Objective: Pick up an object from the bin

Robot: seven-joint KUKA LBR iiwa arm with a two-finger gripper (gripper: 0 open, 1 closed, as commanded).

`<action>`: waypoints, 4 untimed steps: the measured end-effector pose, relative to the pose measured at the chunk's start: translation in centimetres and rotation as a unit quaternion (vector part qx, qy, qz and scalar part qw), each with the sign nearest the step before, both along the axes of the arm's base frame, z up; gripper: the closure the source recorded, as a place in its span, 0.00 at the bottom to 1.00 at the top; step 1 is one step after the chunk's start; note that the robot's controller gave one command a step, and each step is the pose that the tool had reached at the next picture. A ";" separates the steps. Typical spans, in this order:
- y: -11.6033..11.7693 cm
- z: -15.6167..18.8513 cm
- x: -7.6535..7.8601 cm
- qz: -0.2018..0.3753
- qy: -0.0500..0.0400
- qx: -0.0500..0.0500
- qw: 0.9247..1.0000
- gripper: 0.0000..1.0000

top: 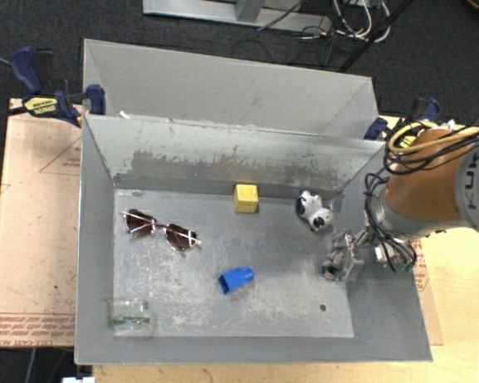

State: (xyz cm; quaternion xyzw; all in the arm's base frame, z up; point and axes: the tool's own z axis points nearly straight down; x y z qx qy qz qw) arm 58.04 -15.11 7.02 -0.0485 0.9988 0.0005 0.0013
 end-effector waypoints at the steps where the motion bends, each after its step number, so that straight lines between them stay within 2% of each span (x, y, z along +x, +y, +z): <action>1: 0.0 0.0 0.0 0.000 0.000 0.000 1.000 1.00; 3: 0.1 0.8 -0.2 0.000 0.003 0.001 1.000 1.00; 4: 0.1 3.0 -0.3 0.001 0.005 0.001 1.000 1.00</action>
Offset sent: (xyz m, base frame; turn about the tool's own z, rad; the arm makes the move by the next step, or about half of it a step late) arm -0.0001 0.0001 0.0086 0.0000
